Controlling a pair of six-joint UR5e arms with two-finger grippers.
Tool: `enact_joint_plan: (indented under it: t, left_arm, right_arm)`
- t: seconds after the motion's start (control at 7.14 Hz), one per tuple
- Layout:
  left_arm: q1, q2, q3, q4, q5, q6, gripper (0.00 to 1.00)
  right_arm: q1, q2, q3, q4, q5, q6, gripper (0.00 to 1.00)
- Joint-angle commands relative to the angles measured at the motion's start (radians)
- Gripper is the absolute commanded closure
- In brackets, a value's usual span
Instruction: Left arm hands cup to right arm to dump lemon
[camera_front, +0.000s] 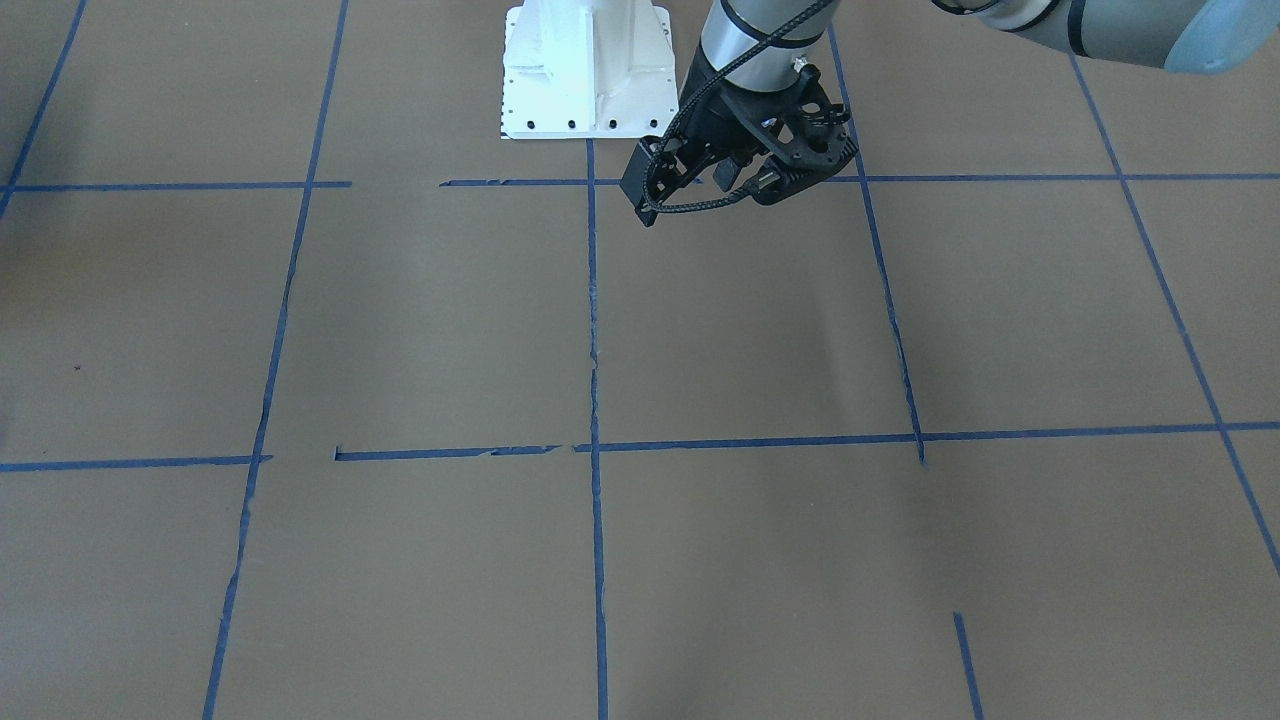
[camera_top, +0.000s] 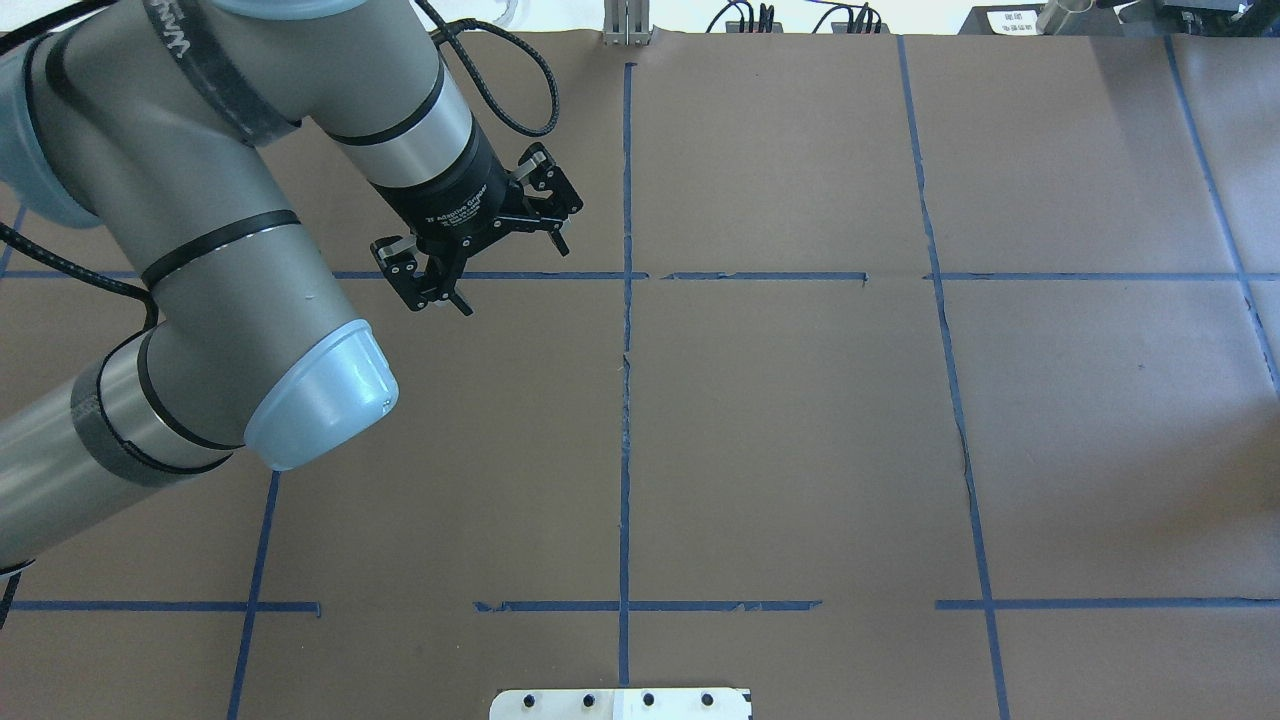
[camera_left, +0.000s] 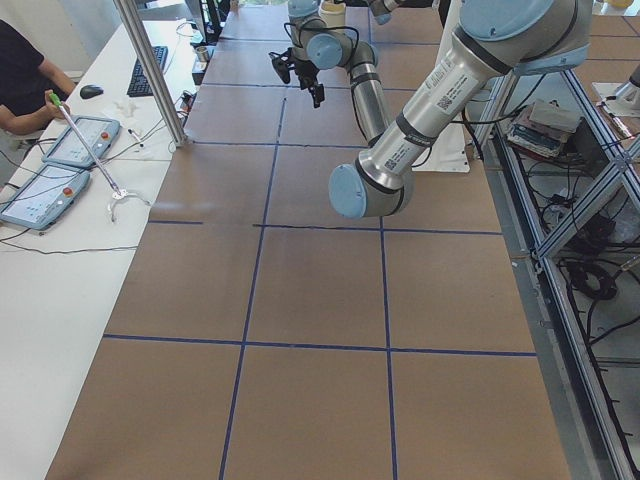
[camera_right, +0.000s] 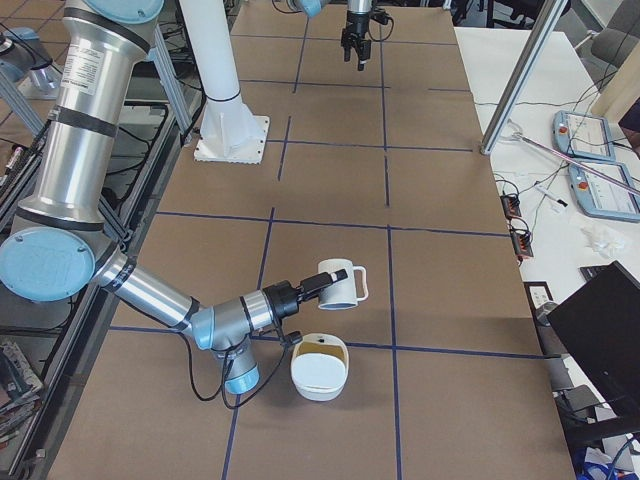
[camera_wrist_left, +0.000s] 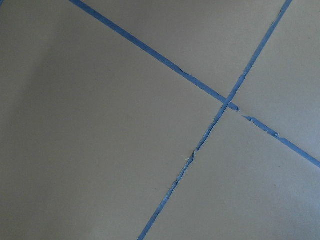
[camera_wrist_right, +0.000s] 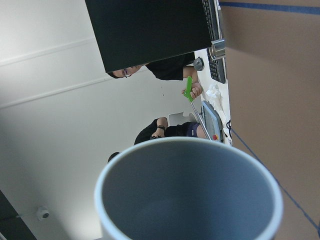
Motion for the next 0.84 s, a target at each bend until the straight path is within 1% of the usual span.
enact_joint_plan:
  t: [0.0, 0.28, 0.56, 0.7]
  left_arm:
    - [-0.002, 0.0, -0.001, 0.0, 0.001, 0.0, 0.0]
    - [-0.005, 0.0, -0.002, 0.0, 0.001, 0.0, 0.0]
    - [-0.017, 0.0, -0.002, 0.0, 0.001, 0.0, 0.0]
    - [-0.019, 0.0, -0.001, -0.002, 0.001, 0.0, 0.0]
  right_arm:
    - [-0.006, 0.001, 0.137, -0.184, 0.057, -0.25, 0.98]
    - [-0.059, 0.013, 0.269, -0.357, 0.071, -0.512, 0.98]
    - [-0.109, 0.062, 0.413, -0.604, 0.063, -0.725, 0.98]
    - [-0.117, 0.104, 0.489, -0.752, 0.059, -0.79, 0.97]
